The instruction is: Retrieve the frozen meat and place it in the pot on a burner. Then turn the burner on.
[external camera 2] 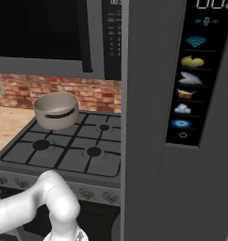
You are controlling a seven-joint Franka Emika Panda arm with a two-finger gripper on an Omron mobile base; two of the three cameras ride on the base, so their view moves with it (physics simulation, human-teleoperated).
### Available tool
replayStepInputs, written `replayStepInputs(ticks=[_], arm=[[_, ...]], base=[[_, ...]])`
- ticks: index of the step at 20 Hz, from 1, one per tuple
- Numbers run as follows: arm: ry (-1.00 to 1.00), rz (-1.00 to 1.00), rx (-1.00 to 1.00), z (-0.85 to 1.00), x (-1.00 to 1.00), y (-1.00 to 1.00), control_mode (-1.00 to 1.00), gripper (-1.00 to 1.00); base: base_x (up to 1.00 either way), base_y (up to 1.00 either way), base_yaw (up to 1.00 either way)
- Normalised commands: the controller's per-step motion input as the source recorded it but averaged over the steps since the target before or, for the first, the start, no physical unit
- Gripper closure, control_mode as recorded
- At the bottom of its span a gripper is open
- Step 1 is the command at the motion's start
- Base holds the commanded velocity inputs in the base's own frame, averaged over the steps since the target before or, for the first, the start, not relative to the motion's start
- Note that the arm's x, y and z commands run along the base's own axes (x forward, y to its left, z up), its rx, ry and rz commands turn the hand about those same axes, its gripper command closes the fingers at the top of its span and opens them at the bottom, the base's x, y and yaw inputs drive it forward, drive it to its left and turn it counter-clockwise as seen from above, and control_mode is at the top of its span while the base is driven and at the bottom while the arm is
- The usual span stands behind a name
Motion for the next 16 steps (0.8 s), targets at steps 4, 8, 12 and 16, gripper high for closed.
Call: replayStepInputs(ticks=[4,8,12,16], arm=[[-0.15,0.0,0.0,0.62,0.0,-0.79,-1.0,1.0],[-0.11,0.0,0.0,0.59,0.0,-0.49,-1.0,1.0],[-0.07,0.0,0.0,0.46,0.0,-0.57,-1.0,1.0],[-0.07,0.0,0.0,0.4,0.0,-0.49,-1.0,1.0]], base=[[0.0,0.0,0.0],[0.0,0.0,0.0],[0.0,0.0,0.0],[0.0,0.0,0.0]])
